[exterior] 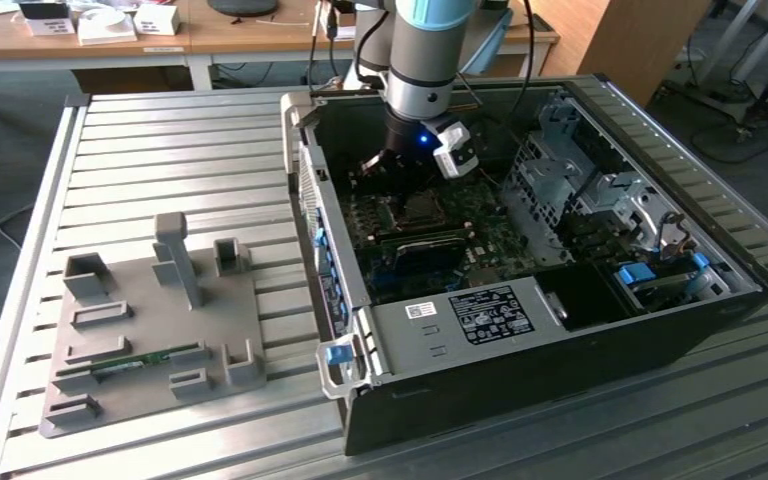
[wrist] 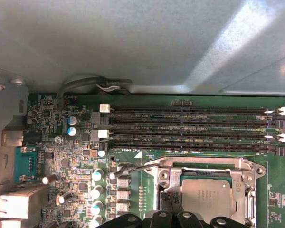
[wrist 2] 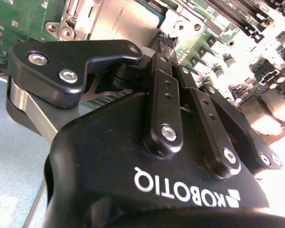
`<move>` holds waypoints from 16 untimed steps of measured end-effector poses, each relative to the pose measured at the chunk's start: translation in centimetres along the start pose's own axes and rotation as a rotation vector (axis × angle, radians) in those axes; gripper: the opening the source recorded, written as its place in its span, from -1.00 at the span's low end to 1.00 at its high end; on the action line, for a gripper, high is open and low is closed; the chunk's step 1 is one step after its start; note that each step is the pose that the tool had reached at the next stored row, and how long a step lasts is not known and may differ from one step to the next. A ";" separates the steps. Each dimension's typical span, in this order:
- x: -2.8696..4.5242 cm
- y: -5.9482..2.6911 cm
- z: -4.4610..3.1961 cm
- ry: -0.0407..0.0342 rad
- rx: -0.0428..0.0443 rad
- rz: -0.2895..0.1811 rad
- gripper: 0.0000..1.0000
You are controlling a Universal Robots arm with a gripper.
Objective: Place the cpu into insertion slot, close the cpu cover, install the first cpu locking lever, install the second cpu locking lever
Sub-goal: 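Close the cpu cover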
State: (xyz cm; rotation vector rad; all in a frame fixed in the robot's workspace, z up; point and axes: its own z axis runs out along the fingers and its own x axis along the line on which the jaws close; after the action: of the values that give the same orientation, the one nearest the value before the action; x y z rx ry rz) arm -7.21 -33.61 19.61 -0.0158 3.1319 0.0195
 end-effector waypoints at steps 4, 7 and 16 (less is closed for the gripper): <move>0.00 -0.01 0.01 0.0001 0.0000 0.000 -0.79; 0.01 -0.02 0.02 0.0003 0.0004 0.000 -0.79; 0.00 0.00 -0.02 -0.0001 -0.0003 0.000 -0.79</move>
State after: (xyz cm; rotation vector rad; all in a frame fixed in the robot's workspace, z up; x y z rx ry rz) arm -7.21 -33.61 19.63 -0.0158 3.1318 0.0200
